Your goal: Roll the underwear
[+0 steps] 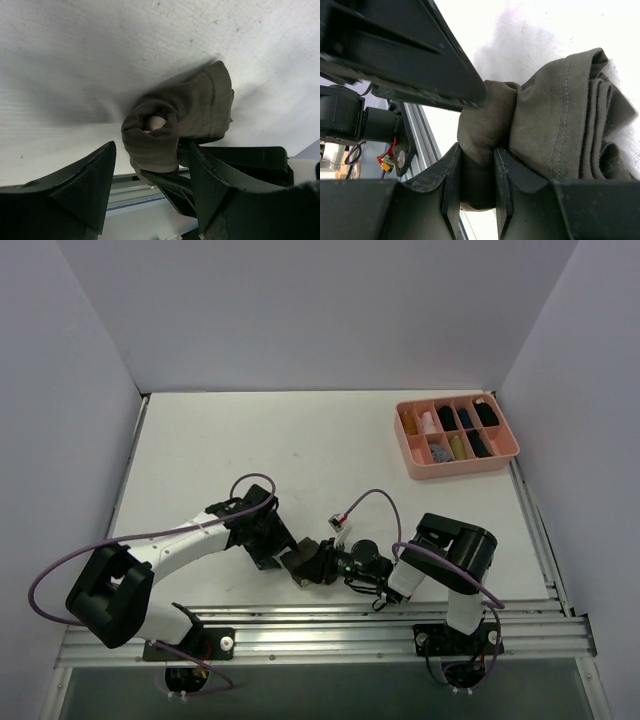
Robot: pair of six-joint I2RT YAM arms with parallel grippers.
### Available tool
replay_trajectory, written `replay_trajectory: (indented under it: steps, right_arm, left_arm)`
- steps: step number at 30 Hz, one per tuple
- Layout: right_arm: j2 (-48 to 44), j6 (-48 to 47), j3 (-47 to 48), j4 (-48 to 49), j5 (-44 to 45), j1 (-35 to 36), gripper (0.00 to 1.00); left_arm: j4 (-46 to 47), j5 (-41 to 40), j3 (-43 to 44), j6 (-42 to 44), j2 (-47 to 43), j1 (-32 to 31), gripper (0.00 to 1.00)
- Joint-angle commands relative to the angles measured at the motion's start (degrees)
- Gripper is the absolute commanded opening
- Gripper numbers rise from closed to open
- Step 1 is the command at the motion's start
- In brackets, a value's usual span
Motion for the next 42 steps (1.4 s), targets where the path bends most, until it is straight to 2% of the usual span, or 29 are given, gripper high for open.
replay_trajectory:
  steps: [1, 7, 10, 13, 14, 18, 20, 21, 24, 30, 32, 36, 42]
  right_arm:
    - [3.3, -2.2, -3.0, -14.9, -1.2, -0.4, 0.06]
    - [3.6, -2.5, -3.0, -14.7, -1.9, -1.0, 0.06]
    - [3.5, -2.5, -2.4, -15.0, -2.3, -1.0, 0.06]
    - [2.2, -3.0, -1.0, -18.3, -2.8, -1.0, 0.12]
    - [1.5, -3.7, -0.4, -20.1, -2.5, -1.0, 0.14]
    - [-5.8, -5.5, 3.8, -39.7, 1.4, -1.8, 0.29]
    - [-11.2, -7.7, 7.6, -45.7, 1.3, -2.6, 0.38]
    - [-13.5, -8.9, 9.2, -52.7, 3.4, -2.9, 0.40]
    - [-20.2, -13.7, 16.3, -66.0, 8.0, -2.8, 0.45]
    - [-25.2, -19.9, 23.1, -79.2, 13.6, -1.2, 0.51]
    - [-28.0, -21.2, 23.6, -80.7, 17.3, 1.3, 0.52]
    - [-32.0, -22.0, 24.7, -82.6, 25.6, 7.1, 0.52]
    - [-29.1, -21.3, 27.4, -82.9, 31.5, 12.7, 0.52]
  left_arm:
    - [3.7, 0.7, -0.8, -1.6, 1.6, -0.9, 0.67]
    - [3.9, 0.4, 0.0, -1.1, 4.8, -1.8, 0.66]
    - [3.5, 0.4, 1.0, -0.8, 7.4, -2.3, 0.60]
    - [3.9, 0.6, 1.5, 0.0, 9.9, -2.7, 0.43]
    - [3.8, 0.6, 2.0, 0.2, 10.3, -3.2, 0.32]
    - [0.5, 0.0, 4.8, 2.7, 11.9, -4.2, 0.15]
    - [-1.6, -0.5, 6.0, 4.2, 12.5, -4.6, 0.11]
    - [-2.7, -1.2, 7.5, 4.4, 13.1, -5.3, 0.08]
    - [-4.9, -2.0, 9.4, 5.1, 15.3, -6.0, 0.05]
    - [-12.1, -1.5, 16.2, 7.7, 22.3, -7.6, 0.02]
    - [-15.5, -2.6, 19.0, 7.9, 23.3, -8.4, 0.02]
    - [-15.8, -2.4, 19.9, 6.9, 23.5, -8.5, 0.02]
    - [-18.2, -2.4, 21.6, 6.9, 25.6, -8.7, 0.02]
